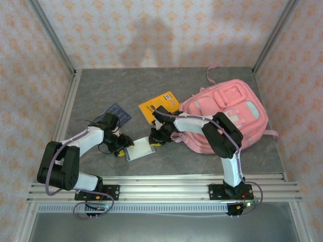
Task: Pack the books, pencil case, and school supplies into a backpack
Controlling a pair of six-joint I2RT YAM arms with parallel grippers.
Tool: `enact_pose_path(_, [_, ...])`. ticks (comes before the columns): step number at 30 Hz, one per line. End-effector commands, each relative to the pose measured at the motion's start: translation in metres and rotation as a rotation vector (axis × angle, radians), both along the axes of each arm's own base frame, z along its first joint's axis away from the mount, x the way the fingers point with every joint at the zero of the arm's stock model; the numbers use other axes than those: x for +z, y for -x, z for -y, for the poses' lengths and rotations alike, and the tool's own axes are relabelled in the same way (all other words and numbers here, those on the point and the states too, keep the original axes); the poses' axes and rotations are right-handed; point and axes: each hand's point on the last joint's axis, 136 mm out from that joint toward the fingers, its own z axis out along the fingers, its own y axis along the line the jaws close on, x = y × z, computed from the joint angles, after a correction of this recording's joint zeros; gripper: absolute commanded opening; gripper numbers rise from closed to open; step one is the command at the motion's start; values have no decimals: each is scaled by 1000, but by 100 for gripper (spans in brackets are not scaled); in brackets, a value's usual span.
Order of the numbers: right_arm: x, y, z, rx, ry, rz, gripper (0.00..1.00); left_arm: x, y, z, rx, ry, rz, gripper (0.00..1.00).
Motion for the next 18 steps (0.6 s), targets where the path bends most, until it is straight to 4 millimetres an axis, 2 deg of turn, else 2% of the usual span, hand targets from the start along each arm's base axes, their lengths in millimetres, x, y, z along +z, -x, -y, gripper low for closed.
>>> enact_pose_path(1, [-37, 15, 11, -11, 70, -60, 19, 68, -30, 49, -80, 289, 250, 53])
enact_pose_path(9, [-39, 19, 15, -5, 76, -75, 19, 78, -25, 55, -71, 356, 266, 51])
enact_pose_path(18, [-33, 16, 22, -8, 88, -79, 19, 102, -31, 61, -94, 394, 314, 40])
